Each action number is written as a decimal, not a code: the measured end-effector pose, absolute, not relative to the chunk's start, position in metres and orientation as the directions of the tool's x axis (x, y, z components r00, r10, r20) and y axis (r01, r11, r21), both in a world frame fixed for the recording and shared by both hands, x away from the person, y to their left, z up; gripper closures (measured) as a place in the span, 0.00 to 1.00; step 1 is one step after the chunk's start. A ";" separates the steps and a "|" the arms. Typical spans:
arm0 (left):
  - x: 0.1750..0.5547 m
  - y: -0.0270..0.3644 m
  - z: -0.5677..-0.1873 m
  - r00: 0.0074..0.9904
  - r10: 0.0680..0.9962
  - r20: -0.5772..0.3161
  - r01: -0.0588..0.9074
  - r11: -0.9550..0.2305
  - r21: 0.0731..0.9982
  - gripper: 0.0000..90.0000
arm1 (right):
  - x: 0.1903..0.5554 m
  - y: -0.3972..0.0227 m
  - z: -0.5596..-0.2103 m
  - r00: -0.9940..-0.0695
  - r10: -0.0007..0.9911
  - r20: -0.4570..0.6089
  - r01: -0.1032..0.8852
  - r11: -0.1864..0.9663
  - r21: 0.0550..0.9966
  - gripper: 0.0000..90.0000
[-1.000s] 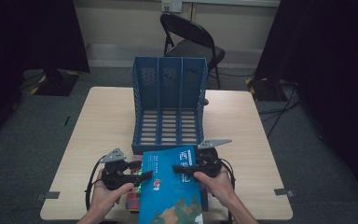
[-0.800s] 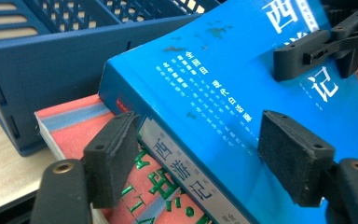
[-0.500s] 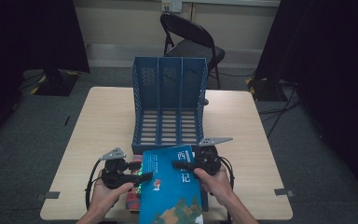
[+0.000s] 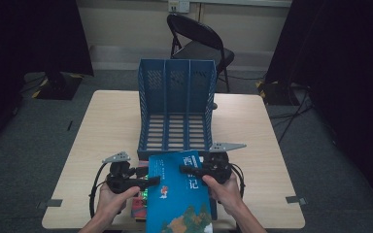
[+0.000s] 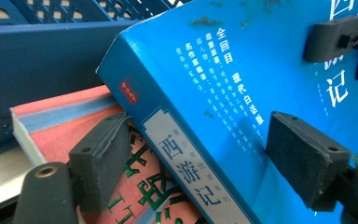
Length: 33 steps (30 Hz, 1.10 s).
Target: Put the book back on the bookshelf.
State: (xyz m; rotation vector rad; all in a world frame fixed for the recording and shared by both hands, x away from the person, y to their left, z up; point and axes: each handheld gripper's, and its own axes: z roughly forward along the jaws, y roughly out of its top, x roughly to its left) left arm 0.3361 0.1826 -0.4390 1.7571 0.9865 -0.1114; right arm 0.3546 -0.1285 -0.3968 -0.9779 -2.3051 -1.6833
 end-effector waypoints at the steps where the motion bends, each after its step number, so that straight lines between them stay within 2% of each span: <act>1: 0.338 0.183 -0.440 0.653 0.531 -0.539 0.674 -0.083 0.734 0.25 | 0.354 -0.129 -0.396 -0.785 0.421 0.455 0.560 0.168 0.811 0.88; 5: 0.338 0.177 -0.439 0.641 0.503 -0.580 0.693 -0.056 0.719 0.27 | 0.353 -0.128 -0.387 -0.804 0.400 0.440 0.537 0.171 0.826 0.89; 15: 0.342 0.173 -0.429 0.660 0.460 -0.593 0.689 -0.057 0.723 0.36 | 0.354 -0.136 -0.384 -0.801 0.416 0.430 0.532 0.167 0.830 0.90; 22: 0.342 0.165 -0.417 0.691 0.379 -0.616 0.673 -0.023 0.740 0.49 | 0.347 -0.132 -0.375 -0.818 0.409 0.405 0.513 0.196 0.836 0.90; 33: 0.339 0.165 -0.376 0.757 0.351 -0.552 0.601 -0.042 0.798 0.59 | 0.334 -0.138 -0.350 -0.827 0.407 0.389 0.473 0.129 0.871 0.90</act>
